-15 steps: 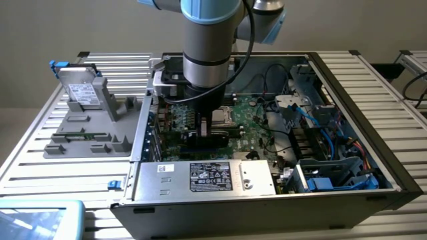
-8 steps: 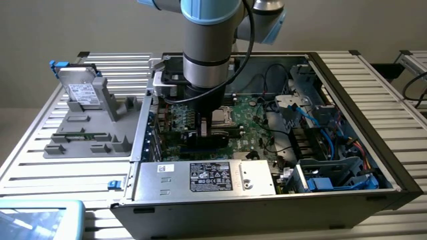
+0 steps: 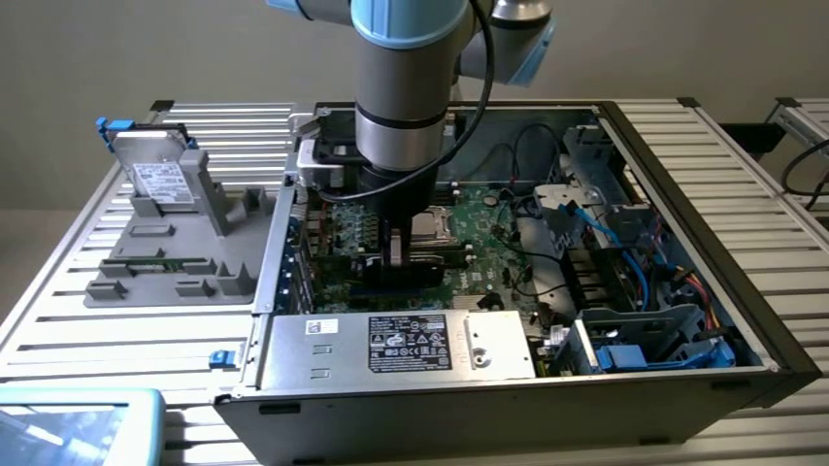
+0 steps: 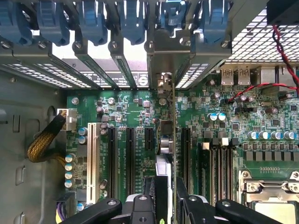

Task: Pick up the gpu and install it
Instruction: 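Insert the gpu into the slot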

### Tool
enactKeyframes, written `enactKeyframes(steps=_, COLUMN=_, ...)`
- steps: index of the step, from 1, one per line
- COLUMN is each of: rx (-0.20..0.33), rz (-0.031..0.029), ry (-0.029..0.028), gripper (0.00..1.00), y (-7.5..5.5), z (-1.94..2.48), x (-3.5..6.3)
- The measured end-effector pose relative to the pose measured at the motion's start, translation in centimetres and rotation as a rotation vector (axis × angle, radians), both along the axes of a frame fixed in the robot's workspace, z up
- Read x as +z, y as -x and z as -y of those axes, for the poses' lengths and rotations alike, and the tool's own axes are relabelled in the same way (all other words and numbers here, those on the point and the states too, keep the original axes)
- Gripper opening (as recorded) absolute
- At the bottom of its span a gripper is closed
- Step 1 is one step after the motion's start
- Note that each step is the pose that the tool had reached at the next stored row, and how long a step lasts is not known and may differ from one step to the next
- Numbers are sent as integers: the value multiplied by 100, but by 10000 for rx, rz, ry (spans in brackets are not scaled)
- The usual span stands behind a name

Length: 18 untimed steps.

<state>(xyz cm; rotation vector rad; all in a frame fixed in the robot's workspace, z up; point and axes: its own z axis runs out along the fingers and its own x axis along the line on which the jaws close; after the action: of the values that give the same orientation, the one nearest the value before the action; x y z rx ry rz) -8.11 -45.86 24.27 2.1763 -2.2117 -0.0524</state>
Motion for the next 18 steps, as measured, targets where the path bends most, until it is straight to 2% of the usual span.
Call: enactKeyframes(steps=18, rx=0, rz=0, ry=2, gripper=28, y=-8, z=0, x=-13)
